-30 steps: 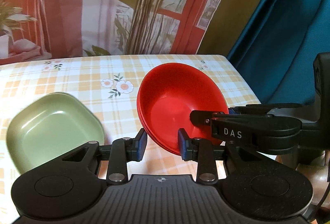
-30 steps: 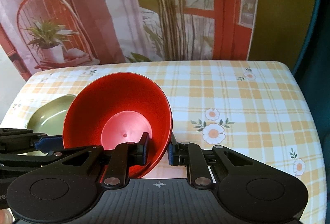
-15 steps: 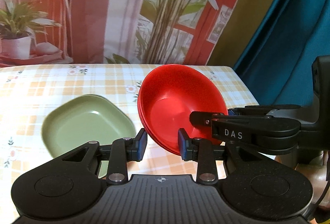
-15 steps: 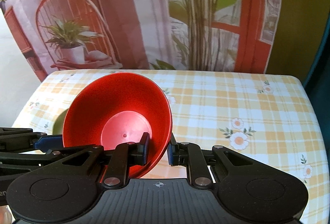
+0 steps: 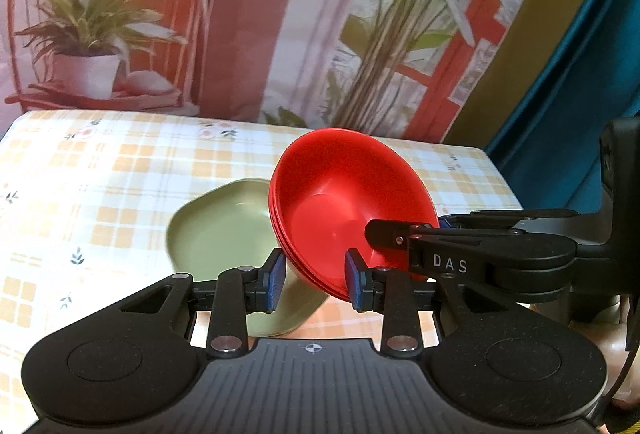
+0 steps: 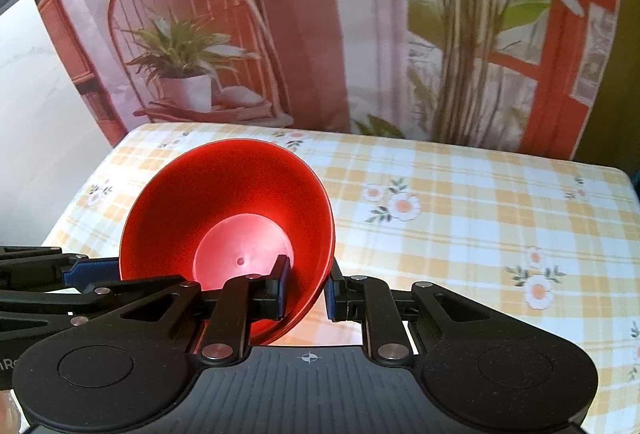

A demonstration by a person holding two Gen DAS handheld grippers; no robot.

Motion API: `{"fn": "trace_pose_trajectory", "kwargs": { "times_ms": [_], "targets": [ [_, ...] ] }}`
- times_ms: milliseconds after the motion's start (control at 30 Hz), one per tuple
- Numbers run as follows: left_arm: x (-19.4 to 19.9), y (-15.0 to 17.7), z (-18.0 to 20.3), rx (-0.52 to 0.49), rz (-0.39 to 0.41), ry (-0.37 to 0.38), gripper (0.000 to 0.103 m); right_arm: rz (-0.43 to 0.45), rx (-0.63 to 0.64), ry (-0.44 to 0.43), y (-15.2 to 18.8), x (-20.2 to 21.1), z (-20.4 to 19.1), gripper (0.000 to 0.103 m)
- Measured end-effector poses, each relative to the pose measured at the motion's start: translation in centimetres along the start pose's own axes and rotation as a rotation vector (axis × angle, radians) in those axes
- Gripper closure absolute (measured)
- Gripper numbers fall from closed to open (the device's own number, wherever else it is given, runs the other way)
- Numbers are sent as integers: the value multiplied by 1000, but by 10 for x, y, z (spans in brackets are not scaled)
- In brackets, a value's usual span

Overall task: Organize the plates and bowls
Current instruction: 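Carry the nested red bowls with the left tool over the green plates, then lower the nested red bowls onto the green plate stack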

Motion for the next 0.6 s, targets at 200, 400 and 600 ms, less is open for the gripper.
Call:
{"fn": "trace_pose_trajectory", "kwargs": {
  "times_ms": [200, 400, 600],
  "targets": [
    [-3, 3, -13, 24, -8, -6, 70, -19, 7, -10, -4, -17, -9, 87],
    [-11, 5, -21, 41, -23, -6, 70, -42, 16, -9, -6, -31, -12, 87],
    [-19, 5, -29, 55, -37, -4, 70, -63, 21, -9, -6, -42, -14, 87]
  ]
}}
Point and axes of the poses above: each gripper's, at about its wrist camera, not at the fingertips, and x roughly against the way its jaws point, z to its right, y to its underside, the point moved 3 cm from there along -x, roughly the way its jaws point, and after that the axes turned 13 degrees about -z, right-handed, at the moved point
